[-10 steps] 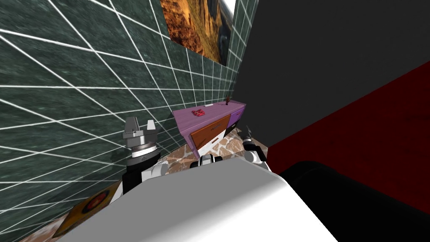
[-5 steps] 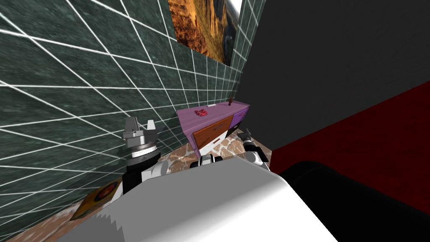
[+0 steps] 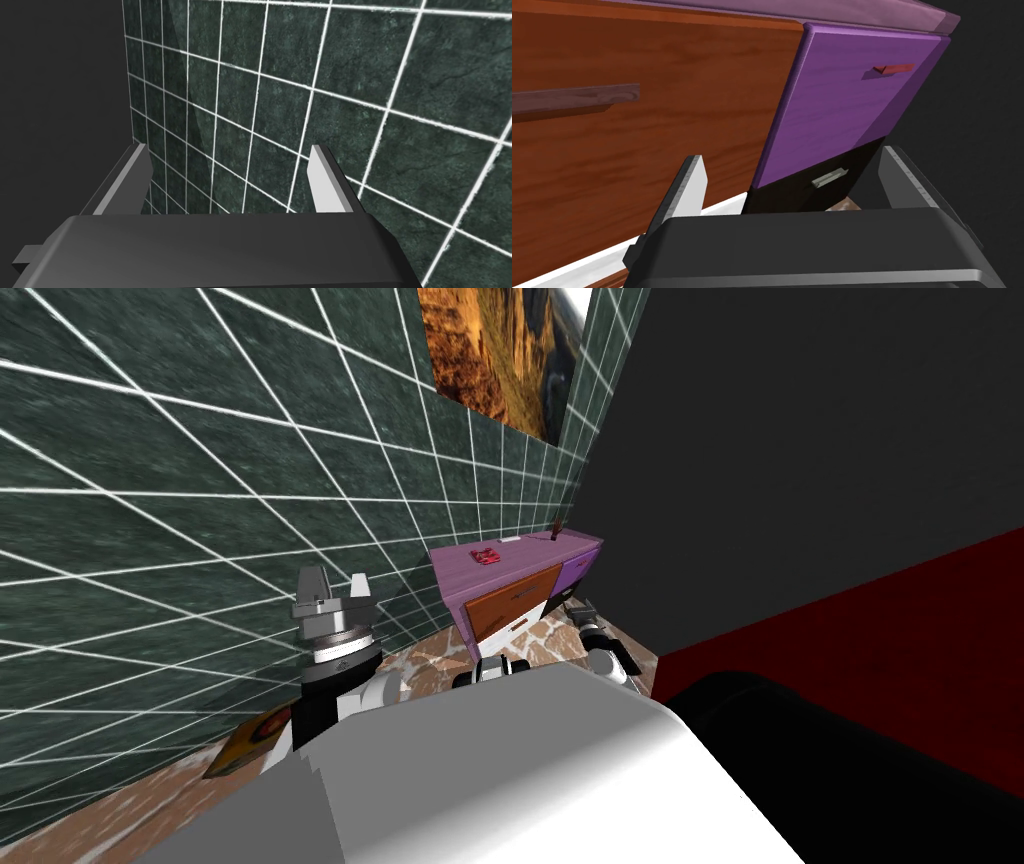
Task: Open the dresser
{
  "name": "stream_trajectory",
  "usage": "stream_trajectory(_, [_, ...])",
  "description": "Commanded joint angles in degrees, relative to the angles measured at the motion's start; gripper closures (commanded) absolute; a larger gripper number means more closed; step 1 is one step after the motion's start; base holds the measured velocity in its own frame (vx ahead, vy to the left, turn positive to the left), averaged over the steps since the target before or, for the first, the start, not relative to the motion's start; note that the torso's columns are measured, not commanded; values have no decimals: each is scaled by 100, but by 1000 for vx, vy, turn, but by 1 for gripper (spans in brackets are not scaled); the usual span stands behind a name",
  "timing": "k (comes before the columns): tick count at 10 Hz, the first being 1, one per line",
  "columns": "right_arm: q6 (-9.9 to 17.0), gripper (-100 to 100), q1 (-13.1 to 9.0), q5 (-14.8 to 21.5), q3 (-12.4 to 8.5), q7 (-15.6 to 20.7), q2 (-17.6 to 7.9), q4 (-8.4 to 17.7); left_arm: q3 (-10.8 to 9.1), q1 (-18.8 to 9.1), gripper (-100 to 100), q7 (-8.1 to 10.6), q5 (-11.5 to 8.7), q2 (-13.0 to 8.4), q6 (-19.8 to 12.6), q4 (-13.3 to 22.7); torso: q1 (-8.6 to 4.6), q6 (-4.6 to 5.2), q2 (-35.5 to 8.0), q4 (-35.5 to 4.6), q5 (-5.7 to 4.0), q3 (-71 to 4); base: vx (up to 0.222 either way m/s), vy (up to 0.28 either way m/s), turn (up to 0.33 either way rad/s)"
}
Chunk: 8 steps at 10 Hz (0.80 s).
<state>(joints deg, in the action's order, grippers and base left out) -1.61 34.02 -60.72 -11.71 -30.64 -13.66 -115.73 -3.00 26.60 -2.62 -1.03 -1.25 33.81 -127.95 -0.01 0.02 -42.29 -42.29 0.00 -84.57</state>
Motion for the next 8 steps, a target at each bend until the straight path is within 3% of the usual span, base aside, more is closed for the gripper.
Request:
stream_trajectory(1, [143, -100, -8, -464, -30, -144, 6, 131, 0, -1, 0, 0, 0, 0, 0, 0, 1, -4, 0, 0, 0, 0, 3, -3, 113])
stream_trajectory(2, [299, -100, -21, -632, -63, -278, 23, 248, 0, 0, 0, 0, 0, 0, 0, 0, 1, -2, 1, 0, 0, 0, 4, -3, 212])
stream_trajectory(4, [299, -100, -21, -866, -63, -278, 23, 248, 0, 0, 0, 0, 0, 0, 0, 0, -1, 1, 1, 0, 0, -1, 5, -4, 28])
stream_trajectory(8, [614, -100, -70, -1571, -118, -533, 68, 486, 0, -1, 0, 0, 0, 0, 0, 0, 0, -4, 1, 0, -1, 0, 3, -6, 131])
